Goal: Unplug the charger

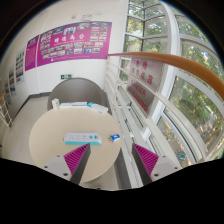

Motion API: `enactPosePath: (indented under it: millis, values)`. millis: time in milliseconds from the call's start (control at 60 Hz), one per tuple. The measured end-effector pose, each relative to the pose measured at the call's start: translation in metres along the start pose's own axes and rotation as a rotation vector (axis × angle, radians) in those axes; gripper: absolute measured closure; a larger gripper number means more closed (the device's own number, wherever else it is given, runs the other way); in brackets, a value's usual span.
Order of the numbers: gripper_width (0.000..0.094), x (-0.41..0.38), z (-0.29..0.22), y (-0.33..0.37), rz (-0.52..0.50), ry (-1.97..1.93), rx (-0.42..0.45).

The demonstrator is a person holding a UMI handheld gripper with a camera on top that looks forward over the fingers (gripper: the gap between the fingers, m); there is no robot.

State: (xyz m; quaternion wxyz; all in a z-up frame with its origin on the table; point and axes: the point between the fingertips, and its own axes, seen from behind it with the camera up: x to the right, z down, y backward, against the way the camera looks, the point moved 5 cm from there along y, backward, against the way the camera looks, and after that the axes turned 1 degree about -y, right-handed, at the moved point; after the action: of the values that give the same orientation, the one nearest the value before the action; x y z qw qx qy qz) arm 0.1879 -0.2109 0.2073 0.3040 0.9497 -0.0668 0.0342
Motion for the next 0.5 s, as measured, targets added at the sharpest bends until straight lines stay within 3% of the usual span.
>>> enactPosePath:
  millis: [217,500]
  values:
    - [0.0081,-0.016,0.024,0.081,0.008,-0.022,-0.01]
    - [0.0081,-0.018,0.031,0.112,0.016,-0.009,0.009]
